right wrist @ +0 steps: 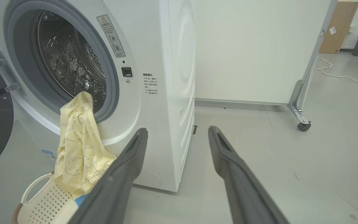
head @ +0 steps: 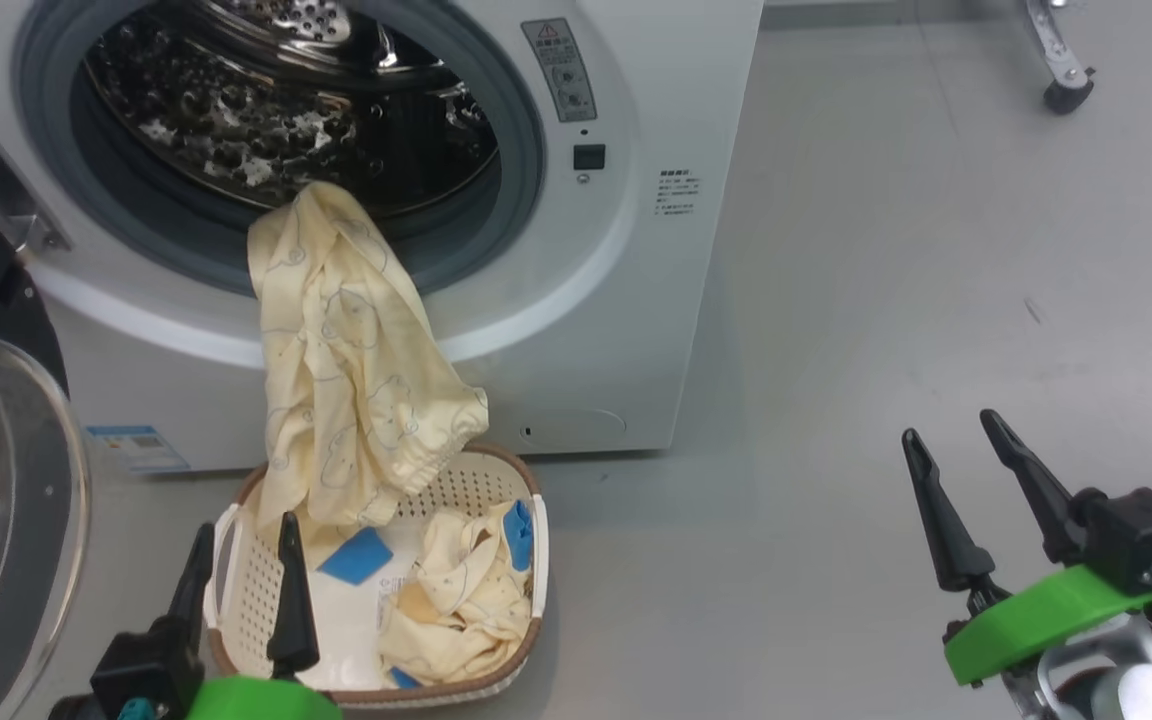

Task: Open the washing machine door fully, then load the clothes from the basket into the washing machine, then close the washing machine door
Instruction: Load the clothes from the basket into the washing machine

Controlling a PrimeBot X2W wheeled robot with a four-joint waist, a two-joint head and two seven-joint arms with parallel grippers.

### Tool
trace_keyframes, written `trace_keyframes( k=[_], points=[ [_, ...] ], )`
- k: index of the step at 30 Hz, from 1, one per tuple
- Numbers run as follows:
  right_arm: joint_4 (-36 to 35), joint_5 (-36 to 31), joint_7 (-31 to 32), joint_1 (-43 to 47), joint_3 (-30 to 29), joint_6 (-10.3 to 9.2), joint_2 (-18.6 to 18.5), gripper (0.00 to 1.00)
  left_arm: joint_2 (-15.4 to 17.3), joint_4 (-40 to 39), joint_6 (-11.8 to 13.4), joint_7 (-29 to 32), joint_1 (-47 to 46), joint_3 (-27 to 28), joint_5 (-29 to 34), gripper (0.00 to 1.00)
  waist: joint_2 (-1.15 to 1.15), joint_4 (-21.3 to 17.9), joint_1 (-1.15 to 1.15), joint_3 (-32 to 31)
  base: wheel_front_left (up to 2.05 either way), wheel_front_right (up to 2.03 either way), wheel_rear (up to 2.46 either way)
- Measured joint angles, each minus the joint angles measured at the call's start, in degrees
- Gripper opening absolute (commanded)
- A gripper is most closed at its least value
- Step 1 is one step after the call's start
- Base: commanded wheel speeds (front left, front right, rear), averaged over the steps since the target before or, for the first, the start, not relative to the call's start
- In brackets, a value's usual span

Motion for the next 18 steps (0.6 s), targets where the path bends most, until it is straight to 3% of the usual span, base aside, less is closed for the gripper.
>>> trace_keyframes(
  k=[7, 18],
  points=[
    [-2.13, -0.76, 1.59, 3.61, -0.98, 0.00, 1.10, 1.00, -0.36, -0.89, -0.22, 0.00, 3.36, 0.58, 0.10, 1.00, 0.00, 0.85, 0.00, -3.95, 0.00, 0.00, 0.00],
    [-3.91, -0.81, 2.30, 4.13, -1.54, 0.00, 1.97, 1.00, -0.83, -1.48, -0.25, 0.00, 3.65, 0.98, 0.52, 1.00, 0.00, 0.90, 0.00, -4.01, 0.00, 0.00, 0.00]
  ],
)
